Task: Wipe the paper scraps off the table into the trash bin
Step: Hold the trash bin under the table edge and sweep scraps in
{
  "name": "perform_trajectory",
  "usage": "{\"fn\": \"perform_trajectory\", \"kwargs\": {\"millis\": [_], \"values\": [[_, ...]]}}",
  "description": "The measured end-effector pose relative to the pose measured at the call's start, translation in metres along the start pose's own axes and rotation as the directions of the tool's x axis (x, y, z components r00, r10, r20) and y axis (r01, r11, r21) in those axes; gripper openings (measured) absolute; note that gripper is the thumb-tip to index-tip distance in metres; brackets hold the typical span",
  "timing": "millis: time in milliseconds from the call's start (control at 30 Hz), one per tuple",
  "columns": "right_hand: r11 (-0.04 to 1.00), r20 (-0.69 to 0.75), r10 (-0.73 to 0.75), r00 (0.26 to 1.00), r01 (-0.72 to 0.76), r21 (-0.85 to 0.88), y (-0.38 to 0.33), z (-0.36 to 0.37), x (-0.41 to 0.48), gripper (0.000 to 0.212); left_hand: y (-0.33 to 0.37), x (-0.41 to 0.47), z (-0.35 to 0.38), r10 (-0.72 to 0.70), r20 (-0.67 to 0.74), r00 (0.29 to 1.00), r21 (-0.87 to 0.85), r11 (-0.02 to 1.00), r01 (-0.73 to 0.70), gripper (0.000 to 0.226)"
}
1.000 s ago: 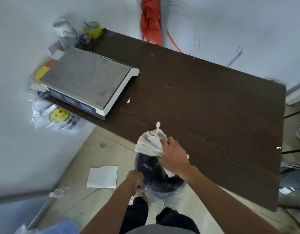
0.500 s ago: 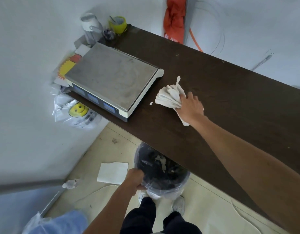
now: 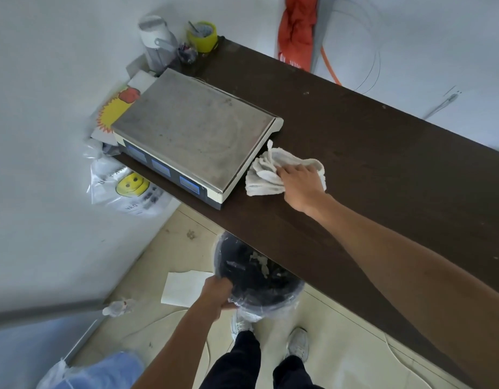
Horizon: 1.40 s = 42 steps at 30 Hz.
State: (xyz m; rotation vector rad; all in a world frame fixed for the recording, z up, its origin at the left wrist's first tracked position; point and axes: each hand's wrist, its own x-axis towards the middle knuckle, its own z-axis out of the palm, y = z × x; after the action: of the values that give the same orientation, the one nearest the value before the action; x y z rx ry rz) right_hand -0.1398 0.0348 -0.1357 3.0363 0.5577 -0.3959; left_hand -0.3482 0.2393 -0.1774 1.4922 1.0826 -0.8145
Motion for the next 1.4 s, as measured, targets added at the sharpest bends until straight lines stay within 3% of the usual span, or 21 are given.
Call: {"fn": "perform_trajectory", "kwargs": {"millis": [233,367,700,833,1100,1300,1400], "values": [[0.93,-0.111,-0.352,0.929,0.361,0.068,-0.033,0.03,-0.063,0.051,0.007,0.025,0.0,-0.036,-0.025,0.999,0.025,0.999,0.037,0.031],[0.892,-0.012,-0.437,0.899,0.435,0.123,-0.038,0.037,-0.097,0.051,0.013,0.03,0.004,-0.004,-0.036,0.999,0.023,1.0,0.005,0.034],[0.91,0.076,-0.311,0.947,0.273,0.313,-0.034,0.034,-0.151,0.055,0.014,0.036,-0.003,-0.042,-0.045,0.998,-0.021,0.999,0.041,0.036],[0.896,0.03,-0.28,0.959,0.25,0.367,-0.029,0.031,-0.162,0.058,0.015,0.029,-0.001,-0.036,-0.046,0.998,-0.038,0.999,0.034,0.033],[0.921,-0.141,-0.084,0.986,0.131,0.367,-0.005,0.016,-0.15,0.053,0.015,0.008,0.011,-0.014,-0.065,0.998,-0.047,0.999,0.011,0.028],[0.937,-0.022,-0.172,0.985,0.17,0.305,-0.016,0.037,-0.162,0.057,0.0,0.007,0.019,-0.037,-0.06,0.997,-0.089,0.996,0.032,0.032],[0.943,-0.05,-0.203,0.978,0.209,0.259,-0.034,0.052,-0.178,0.063,-0.01,0.006,0.022,-0.042,-0.058,0.997,-0.125,0.992,0.034,0.032]]}}
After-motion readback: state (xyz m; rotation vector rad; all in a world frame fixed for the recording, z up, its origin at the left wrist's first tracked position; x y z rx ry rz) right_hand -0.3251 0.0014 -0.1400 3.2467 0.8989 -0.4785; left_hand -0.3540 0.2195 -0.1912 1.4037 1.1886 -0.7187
